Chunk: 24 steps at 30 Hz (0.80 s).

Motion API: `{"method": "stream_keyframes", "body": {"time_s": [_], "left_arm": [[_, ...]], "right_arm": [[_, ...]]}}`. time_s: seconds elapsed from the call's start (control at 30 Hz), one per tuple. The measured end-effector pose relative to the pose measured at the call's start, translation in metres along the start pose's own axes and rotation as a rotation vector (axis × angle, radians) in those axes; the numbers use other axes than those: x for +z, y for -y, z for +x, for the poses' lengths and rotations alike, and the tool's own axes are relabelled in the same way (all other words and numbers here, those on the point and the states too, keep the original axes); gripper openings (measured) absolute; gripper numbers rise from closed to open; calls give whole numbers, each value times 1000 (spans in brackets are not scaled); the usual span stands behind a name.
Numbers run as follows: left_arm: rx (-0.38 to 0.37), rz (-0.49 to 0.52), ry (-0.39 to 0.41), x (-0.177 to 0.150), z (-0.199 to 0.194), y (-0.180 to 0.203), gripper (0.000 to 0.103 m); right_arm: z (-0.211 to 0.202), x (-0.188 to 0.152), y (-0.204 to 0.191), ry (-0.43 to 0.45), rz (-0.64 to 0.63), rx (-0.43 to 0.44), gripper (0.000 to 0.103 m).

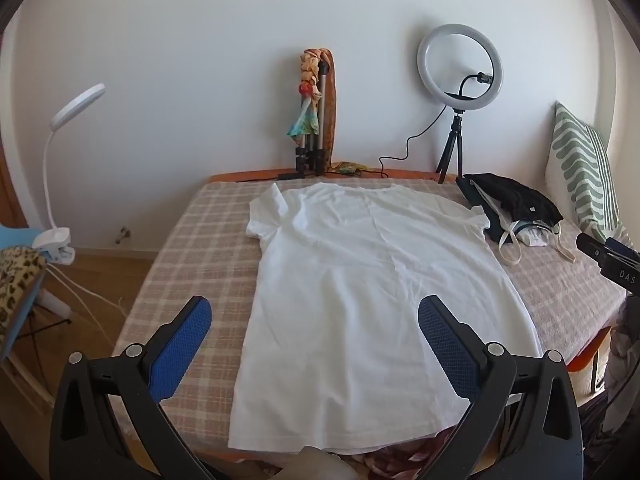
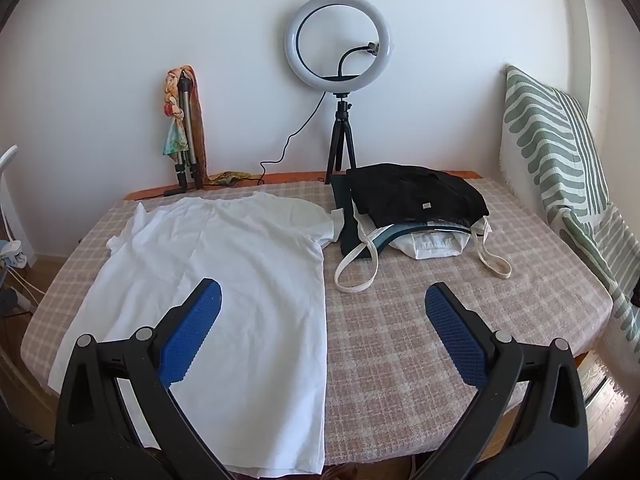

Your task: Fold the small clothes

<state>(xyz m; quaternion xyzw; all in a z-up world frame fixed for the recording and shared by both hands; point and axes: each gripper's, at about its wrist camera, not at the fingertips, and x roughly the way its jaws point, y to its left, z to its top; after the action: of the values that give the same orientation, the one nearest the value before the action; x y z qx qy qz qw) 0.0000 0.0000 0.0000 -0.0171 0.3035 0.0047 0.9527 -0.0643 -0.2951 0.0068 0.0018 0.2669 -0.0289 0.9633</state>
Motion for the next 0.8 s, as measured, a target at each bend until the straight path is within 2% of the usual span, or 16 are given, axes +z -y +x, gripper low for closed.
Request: {"method": "stream_keyframes", "body": {"time_s": [0.8], "left_arm": [[-9, -15, 2, -1, 0, 2, 102]], "right_arm": [[-4, 5, -1, 36, 14, -4, 103]]}}
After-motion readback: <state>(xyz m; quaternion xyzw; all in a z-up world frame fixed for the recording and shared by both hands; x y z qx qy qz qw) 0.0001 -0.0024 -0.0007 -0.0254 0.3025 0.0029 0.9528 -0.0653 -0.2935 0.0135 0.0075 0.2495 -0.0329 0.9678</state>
